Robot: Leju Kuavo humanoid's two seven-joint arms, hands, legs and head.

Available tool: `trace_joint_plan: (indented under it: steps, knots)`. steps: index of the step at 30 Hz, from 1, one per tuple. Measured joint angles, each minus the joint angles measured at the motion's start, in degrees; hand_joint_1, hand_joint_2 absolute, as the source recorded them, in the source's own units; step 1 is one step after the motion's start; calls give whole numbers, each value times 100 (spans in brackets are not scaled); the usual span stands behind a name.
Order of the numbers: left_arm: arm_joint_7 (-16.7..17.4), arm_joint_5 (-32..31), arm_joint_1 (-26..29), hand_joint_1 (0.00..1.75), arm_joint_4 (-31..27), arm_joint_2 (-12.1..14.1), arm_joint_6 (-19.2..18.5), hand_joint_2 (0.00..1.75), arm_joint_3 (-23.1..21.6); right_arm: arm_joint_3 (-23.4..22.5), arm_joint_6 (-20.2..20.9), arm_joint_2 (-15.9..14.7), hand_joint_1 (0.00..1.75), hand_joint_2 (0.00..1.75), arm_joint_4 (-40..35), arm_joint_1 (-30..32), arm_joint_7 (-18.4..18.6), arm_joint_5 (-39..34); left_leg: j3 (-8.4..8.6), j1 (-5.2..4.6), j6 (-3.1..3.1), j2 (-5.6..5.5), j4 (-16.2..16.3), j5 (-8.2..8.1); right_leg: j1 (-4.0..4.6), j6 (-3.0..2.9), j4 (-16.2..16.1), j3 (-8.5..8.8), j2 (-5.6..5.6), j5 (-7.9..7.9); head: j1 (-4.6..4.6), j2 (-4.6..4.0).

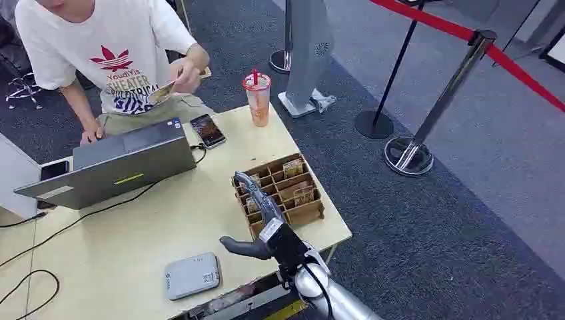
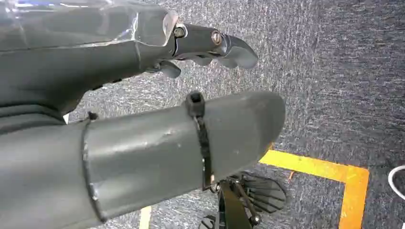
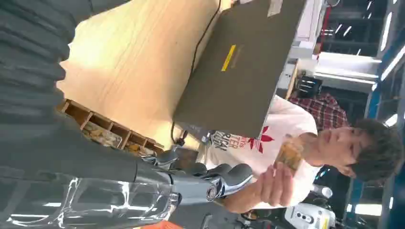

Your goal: Pass the card to the sensor for recognition and then transmit it.

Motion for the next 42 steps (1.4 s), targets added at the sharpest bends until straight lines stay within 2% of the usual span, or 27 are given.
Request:
trace_joint_plan:
  steps: [5,8,13,19,23,28,36,42]
  knots:
    - [-22,-26,-3,0,0,-7,20,0,0,2,-479,-2,0,175,-92,13,74,433,0,0,0,0,0,0,0,0,0,0,0,0,0,0]
    - [-57,-70,-5,0,0,-9,26,0,-2,0,-993,-2,0,175,-182,10,72,936,0,0,0,0,0,0,0,0,0,0,0,0,0,0]
    - [-76,-142,-63,0,0,-18,33,0,-22,15,-2158,0,0,175,-334,-63,46,2248,1,0,0,0,0,0,0,0,0,0,1,0,0,0]
    - [-39,-201,-144,0,0,-59,46,0,-66,109,-2848,0,0,175,-387,-290,-13,3043,1,0,0,0,0,1,0,-1,1,1,1,1,0,0]
    - [7,-214,-161,0,0,-63,61,0,-120,138,-2907,79,0,175,-389,-488,-159,3839,3,0,0,1,0,1,0,-1,1,1,3,2,2,0]
    - [20,-251,-181,0,0,-61,63,0,-164,-22,-2911,319,0,175,-339,-723,-485,4691,3,1,0,1,0,1,1,-2,1,1,3,2,0,0]
    - [98,-234,-255,0,0,-61,63,0,-190,-308,-2911,590,0,175,197,-1241,-728,5289,3,0,-3,1,0,5,0,-1,2,2,4,4,0,0]
    - [76,-170,-246,0,0,-59,70,0,-190,-396,-2911,671,0,175,722,-1633,-748,5348,2,0,-2,1,1,4,0,-1,2,2,3,3,0,0]
